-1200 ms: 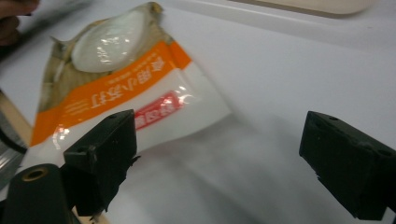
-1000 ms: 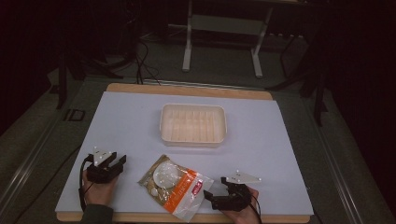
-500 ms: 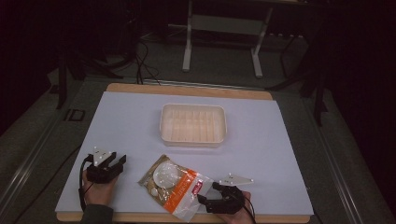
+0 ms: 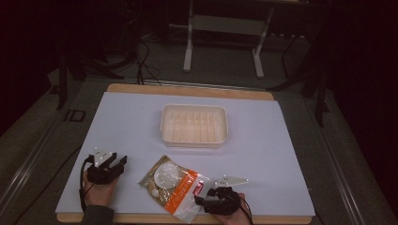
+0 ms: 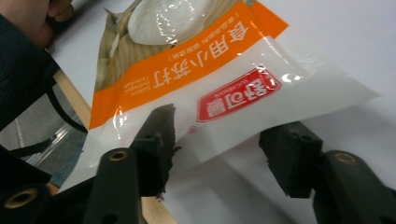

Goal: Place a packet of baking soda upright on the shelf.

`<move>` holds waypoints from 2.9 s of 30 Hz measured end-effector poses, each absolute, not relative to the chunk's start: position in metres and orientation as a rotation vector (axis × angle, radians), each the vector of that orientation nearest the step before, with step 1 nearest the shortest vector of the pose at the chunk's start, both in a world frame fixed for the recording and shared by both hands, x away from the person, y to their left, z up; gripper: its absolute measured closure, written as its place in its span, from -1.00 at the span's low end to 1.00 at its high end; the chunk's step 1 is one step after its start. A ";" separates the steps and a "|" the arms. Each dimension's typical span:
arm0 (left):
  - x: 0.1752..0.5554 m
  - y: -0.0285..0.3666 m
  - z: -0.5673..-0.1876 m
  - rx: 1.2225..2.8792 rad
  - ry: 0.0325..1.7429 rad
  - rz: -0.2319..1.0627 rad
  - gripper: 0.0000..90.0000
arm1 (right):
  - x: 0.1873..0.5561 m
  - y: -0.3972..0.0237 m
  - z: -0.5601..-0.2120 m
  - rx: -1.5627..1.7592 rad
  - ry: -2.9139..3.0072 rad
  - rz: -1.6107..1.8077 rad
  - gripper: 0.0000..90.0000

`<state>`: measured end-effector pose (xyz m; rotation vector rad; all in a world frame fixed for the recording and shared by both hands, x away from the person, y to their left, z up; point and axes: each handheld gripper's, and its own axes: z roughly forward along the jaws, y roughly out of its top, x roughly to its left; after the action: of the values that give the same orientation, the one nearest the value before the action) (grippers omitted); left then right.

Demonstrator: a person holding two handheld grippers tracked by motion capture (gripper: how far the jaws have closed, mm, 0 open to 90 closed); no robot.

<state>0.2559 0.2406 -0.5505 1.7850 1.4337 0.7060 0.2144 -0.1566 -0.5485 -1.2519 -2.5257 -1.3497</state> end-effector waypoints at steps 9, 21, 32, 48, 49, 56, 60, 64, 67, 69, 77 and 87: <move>0.256 0.240 -0.550 1.792 1.433 0.709 0.21 | 0.215 -0.152 -0.551 -1.248 -2.499 -1.344 0.23; 0.256 0.239 -0.551 1.797 1.432 0.713 0.21 | 0.217 -0.151 -0.552 -1.369 -2.395 -1.316 0.59; 0.256 0.239 -0.551 1.797 1.430 0.715 0.21 | 0.219 -0.148 -0.550 -1.377 -2.338 -1.260 1.00; 0.256 0.239 -0.551 1.798 1.429 0.715 0.21 | 0.228 -0.152 -0.524 -1.344 -2.251 -1.359 1.00; 0.256 0.239 -0.551 1.799 1.429 0.715 0.21 | 0.229 -0.152 -0.523 -1.340 -2.240 -1.366 1.00; 0.256 0.239 -0.551 1.798 1.429 0.715 0.21 | 0.235 -0.152 -0.510 -1.318 -2.158 -1.430 1.00; 0.256 0.239 -0.551 1.798 1.430 0.714 0.21 | 0.239 -0.149 -0.502 -1.294 -2.131 -1.448 1.00; 0.256 0.239 -0.551 1.796 1.430 0.714 0.21 | 0.244 -0.143 -0.492 -1.269 -2.120 -1.465 1.00; 0.256 0.239 -0.551 1.794 1.432 0.713 0.21 | 0.248 -0.138 -0.483 -1.248 -2.128 -1.484 1.00; 0.256 0.239 -0.550 1.795 1.431 0.712 0.21 | 0.251 -0.133 -0.477 -1.233 -2.136 -1.491 1.00; 0.256 0.239 -0.550 1.792 1.431 0.710 0.21 | 0.265 -0.118 -0.460 -1.180 -2.141 -1.500 1.00; 0.256 0.239 -0.550 1.790 1.431 0.709 0.21 | 0.279 -0.102 -0.447 -1.119 -2.119 -1.481 1.00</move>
<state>0.2564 0.2394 -0.5503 1.7899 1.4313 0.7089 0.2791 -0.1019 -0.4472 -1.1192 -2.1186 -1.4812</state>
